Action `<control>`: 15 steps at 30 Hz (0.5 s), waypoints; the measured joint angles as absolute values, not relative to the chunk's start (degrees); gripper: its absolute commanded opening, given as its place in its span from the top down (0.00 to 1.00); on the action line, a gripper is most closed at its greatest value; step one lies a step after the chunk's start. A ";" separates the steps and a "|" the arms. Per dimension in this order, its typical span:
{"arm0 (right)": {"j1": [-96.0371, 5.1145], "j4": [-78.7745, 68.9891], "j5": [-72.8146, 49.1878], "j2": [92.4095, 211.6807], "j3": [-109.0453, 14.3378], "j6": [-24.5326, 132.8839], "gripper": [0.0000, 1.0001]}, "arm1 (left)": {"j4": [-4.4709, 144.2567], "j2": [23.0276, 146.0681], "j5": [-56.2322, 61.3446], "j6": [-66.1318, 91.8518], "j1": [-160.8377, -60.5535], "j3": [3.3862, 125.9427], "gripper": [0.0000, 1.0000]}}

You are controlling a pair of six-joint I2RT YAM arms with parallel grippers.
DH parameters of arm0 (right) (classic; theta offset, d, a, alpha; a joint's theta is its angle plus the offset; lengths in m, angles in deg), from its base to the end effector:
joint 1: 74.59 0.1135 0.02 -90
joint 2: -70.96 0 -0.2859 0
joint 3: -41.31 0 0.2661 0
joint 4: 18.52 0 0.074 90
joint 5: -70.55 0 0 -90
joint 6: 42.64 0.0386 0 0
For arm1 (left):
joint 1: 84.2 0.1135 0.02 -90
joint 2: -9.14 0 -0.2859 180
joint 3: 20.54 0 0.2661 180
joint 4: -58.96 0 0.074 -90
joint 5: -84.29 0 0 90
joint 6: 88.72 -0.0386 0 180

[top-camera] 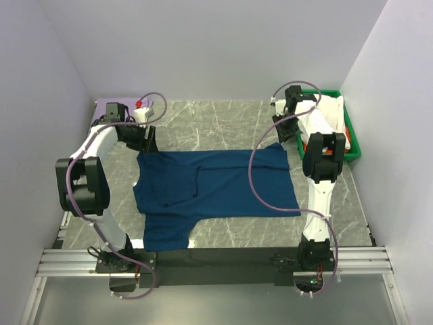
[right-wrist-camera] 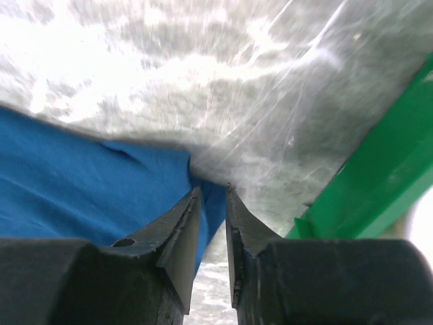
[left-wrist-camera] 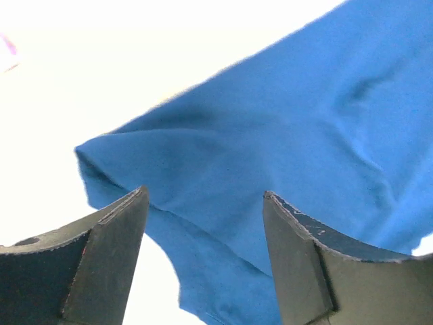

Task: Fold and stack the t-shirts
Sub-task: Fold the tshirt

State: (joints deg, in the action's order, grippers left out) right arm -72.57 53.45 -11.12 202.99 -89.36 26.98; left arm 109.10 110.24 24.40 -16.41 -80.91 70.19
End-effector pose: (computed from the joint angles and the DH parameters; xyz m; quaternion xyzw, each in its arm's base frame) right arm 0.5091 0.0236 0.2121 -0.2020 0.9660 0.0479 0.1542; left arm 0.3901 0.0030 0.2527 0.1826 0.9182 -0.2022 0.2874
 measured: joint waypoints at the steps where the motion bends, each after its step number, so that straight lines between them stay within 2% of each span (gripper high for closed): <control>1: -72.57 53.21 -10.92 202.99 -89.89 27.50 0.70 | 108.55 110.87 23.83 -15.95 -80.56 70.43 0.25; 9: -72.59 53.17 -9.19 202.93 -93.82 30.63 0.64 | 106.69 117.56 20.18 -12.41 -77.82 73.16 0.22; 13: -72.61 53.34 -8.38 202.16 -88.10 31.61 0.44 | 106.72 118.26 20.14 -12.19 -77.08 73.40 0.20; 15: -72.68 53.76 -8.23 202.01 -85.21 31.94 0.43 | 106.65 118.26 20.29 -11.91 -77.10 73.40 0.19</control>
State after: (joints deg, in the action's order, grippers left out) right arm -72.68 53.76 -8.23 202.01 -85.21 31.94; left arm 106.65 118.26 20.29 -11.91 -77.10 73.40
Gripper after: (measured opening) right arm 0.551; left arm 0.801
